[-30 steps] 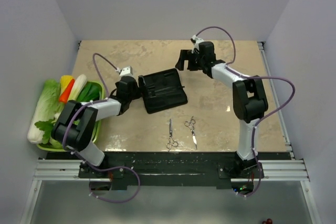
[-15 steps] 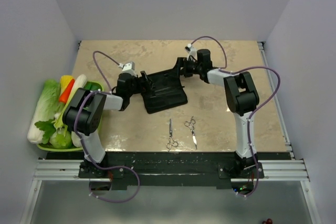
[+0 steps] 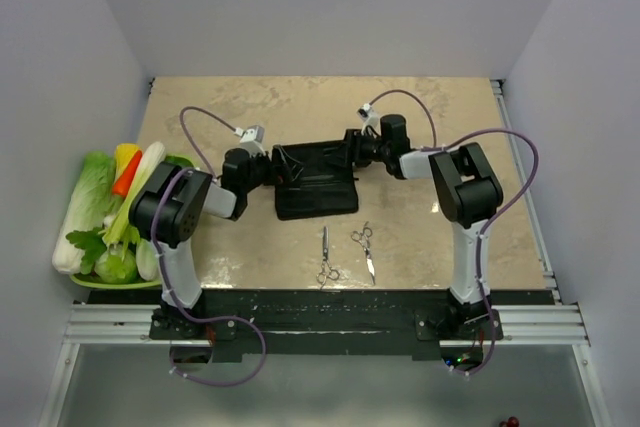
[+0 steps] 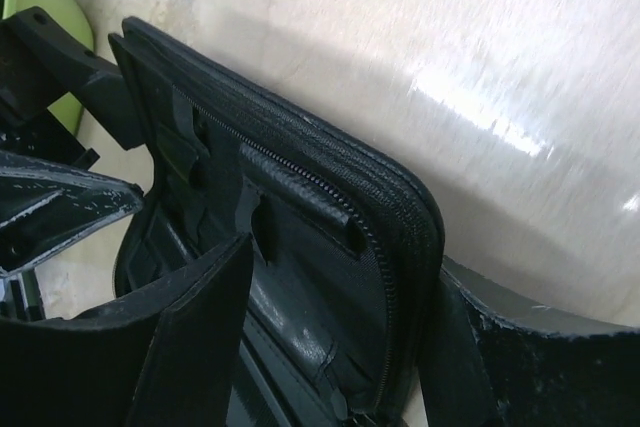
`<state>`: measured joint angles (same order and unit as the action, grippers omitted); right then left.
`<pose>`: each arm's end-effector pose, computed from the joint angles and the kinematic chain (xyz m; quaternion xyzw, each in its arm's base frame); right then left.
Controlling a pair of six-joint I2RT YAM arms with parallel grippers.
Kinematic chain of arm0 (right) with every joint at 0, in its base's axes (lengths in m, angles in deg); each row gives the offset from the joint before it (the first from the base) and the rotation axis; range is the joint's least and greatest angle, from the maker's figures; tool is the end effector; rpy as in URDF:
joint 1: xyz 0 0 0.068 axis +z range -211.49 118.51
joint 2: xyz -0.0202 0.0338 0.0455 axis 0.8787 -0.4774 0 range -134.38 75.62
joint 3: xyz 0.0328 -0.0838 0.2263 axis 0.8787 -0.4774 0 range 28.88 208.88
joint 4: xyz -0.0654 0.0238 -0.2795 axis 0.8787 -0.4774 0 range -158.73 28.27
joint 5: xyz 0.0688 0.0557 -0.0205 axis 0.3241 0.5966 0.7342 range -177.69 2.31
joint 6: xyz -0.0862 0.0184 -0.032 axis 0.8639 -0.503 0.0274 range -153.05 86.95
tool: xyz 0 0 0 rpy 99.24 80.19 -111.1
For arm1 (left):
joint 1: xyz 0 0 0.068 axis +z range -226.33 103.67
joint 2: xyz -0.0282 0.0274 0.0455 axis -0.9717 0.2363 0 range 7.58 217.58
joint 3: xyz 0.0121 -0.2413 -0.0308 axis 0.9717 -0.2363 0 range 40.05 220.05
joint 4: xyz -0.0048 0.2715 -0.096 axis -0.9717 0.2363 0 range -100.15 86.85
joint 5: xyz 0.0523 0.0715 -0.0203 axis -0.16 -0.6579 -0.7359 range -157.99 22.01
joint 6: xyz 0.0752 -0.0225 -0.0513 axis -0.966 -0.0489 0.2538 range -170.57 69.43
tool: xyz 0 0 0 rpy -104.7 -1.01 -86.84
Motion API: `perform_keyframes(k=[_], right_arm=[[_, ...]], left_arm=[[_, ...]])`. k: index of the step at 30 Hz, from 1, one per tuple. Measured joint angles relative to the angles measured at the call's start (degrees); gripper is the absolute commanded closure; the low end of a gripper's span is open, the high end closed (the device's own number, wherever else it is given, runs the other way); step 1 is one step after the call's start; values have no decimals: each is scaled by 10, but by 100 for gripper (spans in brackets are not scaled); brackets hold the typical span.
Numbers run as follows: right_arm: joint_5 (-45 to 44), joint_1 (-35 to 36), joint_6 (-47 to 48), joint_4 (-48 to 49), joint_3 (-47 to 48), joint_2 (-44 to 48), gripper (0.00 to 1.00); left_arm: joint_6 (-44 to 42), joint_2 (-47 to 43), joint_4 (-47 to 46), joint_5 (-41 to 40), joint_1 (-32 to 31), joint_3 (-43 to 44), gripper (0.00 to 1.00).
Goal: Sort the hair-cutting tools
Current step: Adjust the hairdressing tool bag at the center of the board.
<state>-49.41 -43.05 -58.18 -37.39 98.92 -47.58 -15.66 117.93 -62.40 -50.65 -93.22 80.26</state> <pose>0.4415 0.2024 0.0587 -0.1191 0.8216 0.4405 0.3418 0.3732 -0.1396 0.0485 -0.0376 0.8032 -0.3638 0.4701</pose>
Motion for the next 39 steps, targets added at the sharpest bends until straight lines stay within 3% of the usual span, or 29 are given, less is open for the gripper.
perform_keyframes(k=[7, 11, 20, 25, 34, 39], right_arm=[[-43, 32, -1, 5, -108, 83, 34], [-68, 48, 1, -2, -153, 124, 26], [-189, 53, 14, -77, -139, 195, 17], [-271, 61, 34, -135, -137, 295, 16], [-386, 220, 25, -308, -155, 470, 20], [-444, 265, -27, -386, -192, 500, 22]], left_arm=[[0, -52, -5, 2, -6, -68, 4], [-1, -77, -5, -15, -24, -98, 3], [-3, -99, 41, -48, -42, -90, 2], [-6, -144, 107, -90, -42, -71, 2], [-1, -254, 247, -212, -52, -64, 0], [15, -353, 310, -274, -82, -93, 0]])
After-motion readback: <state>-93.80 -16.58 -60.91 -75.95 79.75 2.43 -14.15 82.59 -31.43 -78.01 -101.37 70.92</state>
